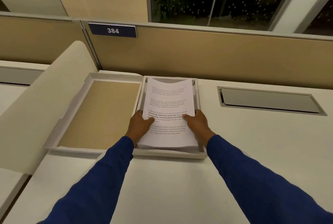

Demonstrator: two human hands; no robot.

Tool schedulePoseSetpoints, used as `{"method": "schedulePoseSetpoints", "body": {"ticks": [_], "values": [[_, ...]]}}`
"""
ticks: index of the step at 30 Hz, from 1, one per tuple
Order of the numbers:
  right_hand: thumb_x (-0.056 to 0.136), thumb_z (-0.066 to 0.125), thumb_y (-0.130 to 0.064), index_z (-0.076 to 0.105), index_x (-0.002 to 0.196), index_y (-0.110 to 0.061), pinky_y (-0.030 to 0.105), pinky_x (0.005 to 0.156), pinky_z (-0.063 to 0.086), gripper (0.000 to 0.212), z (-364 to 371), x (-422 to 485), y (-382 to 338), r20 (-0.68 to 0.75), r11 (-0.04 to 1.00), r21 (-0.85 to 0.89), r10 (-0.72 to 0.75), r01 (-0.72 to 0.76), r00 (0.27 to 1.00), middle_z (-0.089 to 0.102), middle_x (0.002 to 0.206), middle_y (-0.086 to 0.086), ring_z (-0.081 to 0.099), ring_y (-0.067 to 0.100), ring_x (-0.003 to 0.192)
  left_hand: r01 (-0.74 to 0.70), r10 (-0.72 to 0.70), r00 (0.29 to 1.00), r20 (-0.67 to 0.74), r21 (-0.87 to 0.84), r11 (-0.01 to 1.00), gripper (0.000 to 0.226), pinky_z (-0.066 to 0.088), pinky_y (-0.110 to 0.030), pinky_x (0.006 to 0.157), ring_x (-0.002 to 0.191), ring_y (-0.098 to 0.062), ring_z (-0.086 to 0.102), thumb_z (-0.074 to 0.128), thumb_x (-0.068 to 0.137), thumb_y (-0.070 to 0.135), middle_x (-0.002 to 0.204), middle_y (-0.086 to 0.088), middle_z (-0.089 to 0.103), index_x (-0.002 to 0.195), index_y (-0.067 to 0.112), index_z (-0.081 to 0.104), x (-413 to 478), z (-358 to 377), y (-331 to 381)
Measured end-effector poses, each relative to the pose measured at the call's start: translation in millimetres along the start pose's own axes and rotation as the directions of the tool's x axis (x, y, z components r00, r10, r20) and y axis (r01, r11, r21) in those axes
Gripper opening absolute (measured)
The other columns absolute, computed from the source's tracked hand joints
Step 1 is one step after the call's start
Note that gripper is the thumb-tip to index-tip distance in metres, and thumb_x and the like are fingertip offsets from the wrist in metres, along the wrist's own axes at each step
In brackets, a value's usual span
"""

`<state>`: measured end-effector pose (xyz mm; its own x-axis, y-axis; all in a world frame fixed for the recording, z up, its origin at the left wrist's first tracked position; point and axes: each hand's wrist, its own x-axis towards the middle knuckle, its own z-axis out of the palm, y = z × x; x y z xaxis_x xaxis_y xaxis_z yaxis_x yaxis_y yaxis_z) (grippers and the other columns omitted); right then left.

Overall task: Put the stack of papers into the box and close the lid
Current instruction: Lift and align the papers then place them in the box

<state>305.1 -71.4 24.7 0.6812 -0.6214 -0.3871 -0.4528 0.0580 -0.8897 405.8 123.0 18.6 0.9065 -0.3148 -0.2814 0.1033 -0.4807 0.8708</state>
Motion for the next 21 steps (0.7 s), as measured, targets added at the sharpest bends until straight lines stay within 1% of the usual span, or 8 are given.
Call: {"method": "schedulePoseSetpoints", "body": {"ticks": [3, 5, 6, 10, 13, 16, 19, 21], "values": [[0.093, 0.066, -0.022, 0.057, 0.112, -0.018, 0.029, 0.069, 0.055, 0.021, 11, 14, -2, -0.002, 0.998, -0.065, 0.021, -0.021, 1.000, 0.068, 0.110, 0.001, 0.066, 0.018, 0.090, 0.046, -0.046, 0.999, 0.021, 0.002, 0.999, 0.026, 0.053, -0.026, 0.067, 0.096, -0.022, 0.066, 0.069, 0.092, 0.020, 0.114, -0.004, 0.065, 0.113, 0.014, 0.054, 18, -1, -5], [0.093, 0.066, -0.021, 0.058, 0.110, -0.018, 0.026, 0.062, 0.052, 0.018, 15, 21, -3, -0.012, 0.995, -0.089, 0.035, -0.035, 0.999, 0.068, 0.108, 0.001, 0.065, 0.016, 0.084, 0.075, -0.075, 0.996, 0.038, 0.003, 0.997, 0.030, 0.054, -0.028, 0.069, 0.097, -0.023, 0.067, 0.069, 0.092, 0.019, 0.117, -0.006, 0.066, 0.118, 0.010, 0.056, 27, 1, -8], [0.093, 0.066, -0.021, 0.058, 0.110, -0.018, 0.026, 0.061, 0.052, 0.018, 15, 23, -4, -0.023, 0.994, -0.103, 0.044, -0.047, 0.999, 0.068, 0.107, 0.002, 0.065, 0.016, 0.084, 0.089, -0.089, 0.995, 0.044, 0.012, 0.996, 0.033, 0.053, -0.027, 0.067, 0.095, -0.021, 0.066, 0.069, 0.092, 0.019, 0.117, -0.006, 0.066, 0.120, 0.008, 0.057, 30, 3, -9], [0.093, 0.066, -0.022, 0.058, 0.113, -0.016, 0.034, 0.073, 0.057, 0.022, 14, 34, 0, -0.064, 0.985, -0.149, 0.079, -0.088, 0.995, 0.069, 0.111, 0.005, 0.068, 0.024, 0.094, 0.122, -0.126, 0.990, 0.069, 0.053, 0.991, 0.036, 0.048, -0.023, 0.059, 0.093, -0.020, 0.063, 0.068, 0.092, 0.020, 0.114, -0.007, 0.064, 0.123, 0.005, 0.055, 38, 12, -6], [0.094, 0.066, -0.022, 0.057, 0.122, -0.012, 0.033, 0.072, 0.056, 0.031, 15, 37, 5, -0.079, 0.981, -0.161, 0.096, -0.108, 0.992, 0.069, 0.115, 0.007, 0.068, 0.026, 0.097, 0.134, -0.140, 0.988, 0.069, 0.089, 0.987, 0.035, 0.047, -0.023, 0.059, 0.093, -0.020, 0.060, 0.067, 0.093, 0.020, 0.112, -0.006, 0.062, 0.122, 0.005, 0.054, 41, 18, -8], [0.094, 0.066, -0.021, 0.057, 0.123, -0.011, 0.034, 0.073, 0.056, 0.032, 16, 39, 7, -0.089, 0.976, -0.183, 0.106, -0.121, 0.990, 0.069, 0.116, 0.008, 0.068, 0.027, 0.097, 0.142, -0.148, 0.987, 0.057, 0.096, 0.985, 0.033, 0.048, -0.023, 0.060, 0.092, -0.020, 0.061, 0.066, 0.092, 0.020, 0.112, -0.007, 0.062, 0.120, 0.005, 0.055, 42, 21, -9], [0.093, 0.067, -0.022, 0.056, 0.125, -0.008, 0.034, 0.072, 0.056, 0.037, 16, 42, 9, -0.102, 0.963, -0.230, 0.122, -0.142, 0.987, 0.069, 0.118, 0.010, 0.068, 0.027, 0.097, 0.148, -0.154, 0.987, 0.035, 0.129, 0.980, 0.033, 0.044, -0.021, 0.055, 0.083, -0.015, 0.057, 0.067, 0.092, 0.019, 0.106, -0.005, 0.059, 0.118, 0.003, 0.055, 41, 22, -4], [0.092, 0.069, -0.025, 0.055, 0.126, -0.008, 0.035, 0.075, 0.057, 0.040, 16, 42, 8, -0.112, 0.951, -0.275, 0.115, -0.142, 0.987, 0.069, 0.120, 0.010, 0.067, 0.026, 0.095, 0.144, -0.146, 0.989, -0.001, 0.177, 0.974, 0.022, 0.042, -0.020, 0.052, 0.075, -0.011, 0.053, 0.066, 0.093, 0.019, 0.103, -0.006, 0.060, 0.107, 0.005, 0.055, 39, 23, -2]]}}
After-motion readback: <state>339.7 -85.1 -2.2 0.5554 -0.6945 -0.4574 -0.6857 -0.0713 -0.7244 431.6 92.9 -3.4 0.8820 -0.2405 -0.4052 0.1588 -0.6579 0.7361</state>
